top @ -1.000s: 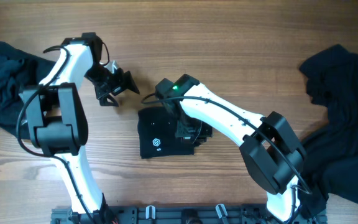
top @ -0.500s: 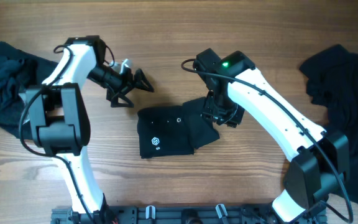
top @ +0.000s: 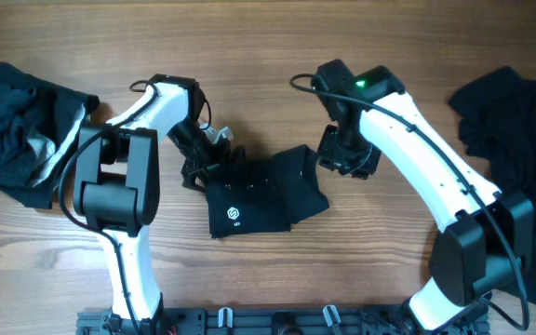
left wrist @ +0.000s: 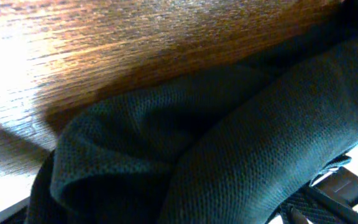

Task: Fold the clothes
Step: 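Carry the folded t-shirt with the left gripper onto the left pile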

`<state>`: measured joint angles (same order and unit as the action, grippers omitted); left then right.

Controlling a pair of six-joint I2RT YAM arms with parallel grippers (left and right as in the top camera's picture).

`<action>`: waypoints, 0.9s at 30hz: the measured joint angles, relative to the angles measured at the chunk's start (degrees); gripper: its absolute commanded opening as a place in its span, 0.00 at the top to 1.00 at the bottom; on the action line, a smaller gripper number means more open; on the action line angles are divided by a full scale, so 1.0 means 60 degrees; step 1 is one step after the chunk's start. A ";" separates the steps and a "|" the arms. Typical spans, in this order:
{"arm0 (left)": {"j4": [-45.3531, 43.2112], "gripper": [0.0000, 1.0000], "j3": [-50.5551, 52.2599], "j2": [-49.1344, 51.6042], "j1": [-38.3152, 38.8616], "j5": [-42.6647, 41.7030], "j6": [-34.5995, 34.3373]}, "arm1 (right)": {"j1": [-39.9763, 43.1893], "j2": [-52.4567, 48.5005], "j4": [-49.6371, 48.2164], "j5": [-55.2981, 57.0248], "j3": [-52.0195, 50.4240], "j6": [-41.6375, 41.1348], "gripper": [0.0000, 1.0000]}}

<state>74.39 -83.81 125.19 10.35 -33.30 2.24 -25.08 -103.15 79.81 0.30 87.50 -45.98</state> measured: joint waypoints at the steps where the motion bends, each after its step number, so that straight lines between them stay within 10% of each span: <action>1: -0.0055 0.36 0.0025 0.0000 0.0000 0.0025 0.0033 | 0.0113 0.0000 -0.0025 0.0000 0.0000 0.0076 0.57; 6: -0.0219 0.96 0.0131 0.0000 0.0007 -0.0259 0.0404 | 0.0656 0.0000 -0.0055 0.0000 0.0000 0.0335 0.58; 27: -0.0787 0.96 -0.6178 -0.0047 -0.5093 0.1585 0.0790 | 0.1326 0.0000 -0.0342 0.0175 0.0000 0.0856 0.57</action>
<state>69.67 -120.88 124.90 -20.21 -23.79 6.98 -17.12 -103.15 77.76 1.34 87.50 -40.84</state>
